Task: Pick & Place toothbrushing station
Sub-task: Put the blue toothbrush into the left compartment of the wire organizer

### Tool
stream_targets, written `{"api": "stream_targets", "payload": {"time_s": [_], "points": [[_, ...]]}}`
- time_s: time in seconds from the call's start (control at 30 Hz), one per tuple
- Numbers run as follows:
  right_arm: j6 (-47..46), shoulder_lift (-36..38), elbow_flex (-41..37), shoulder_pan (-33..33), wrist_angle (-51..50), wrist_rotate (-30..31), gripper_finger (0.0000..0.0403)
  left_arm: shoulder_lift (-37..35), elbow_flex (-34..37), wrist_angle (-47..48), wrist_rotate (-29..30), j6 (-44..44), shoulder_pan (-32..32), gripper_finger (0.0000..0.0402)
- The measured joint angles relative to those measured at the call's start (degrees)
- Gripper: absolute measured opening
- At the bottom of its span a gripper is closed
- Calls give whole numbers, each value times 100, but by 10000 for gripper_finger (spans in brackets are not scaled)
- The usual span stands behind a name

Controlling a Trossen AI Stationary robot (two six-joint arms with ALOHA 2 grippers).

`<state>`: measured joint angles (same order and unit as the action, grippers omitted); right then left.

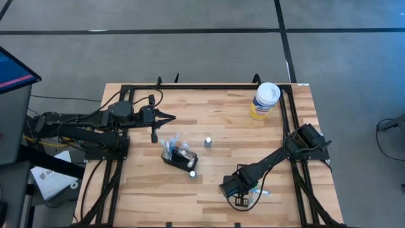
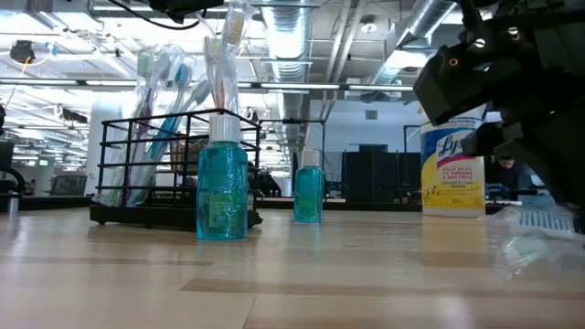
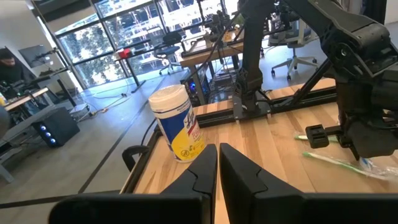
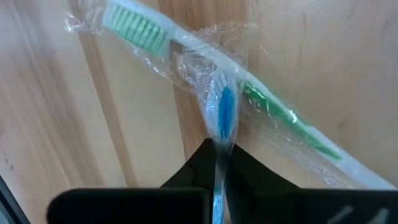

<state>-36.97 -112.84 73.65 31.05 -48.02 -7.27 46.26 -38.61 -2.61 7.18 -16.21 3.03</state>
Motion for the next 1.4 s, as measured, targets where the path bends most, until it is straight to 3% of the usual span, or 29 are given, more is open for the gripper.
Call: {"api": "stream_targets", "payload": {"time_s": [0.3,0.53,0.77,1.07,1.4], "points": [[7,57,13,-8,-226,-7,3,0,0,0,0,0,0,12],[247,77,481,-9,-471,154,2,0,0,-4,0,0,0,12],[609,79,1124,-78,-1012,894,1,0,0,-2,0,0,0,12],[1559,83,1763,-336,-936,1929,0,0,0,0,0,0,0,12],[2596,83,2008,-608,-55,2238,0,0,0,2,0,0,0,12]]}}
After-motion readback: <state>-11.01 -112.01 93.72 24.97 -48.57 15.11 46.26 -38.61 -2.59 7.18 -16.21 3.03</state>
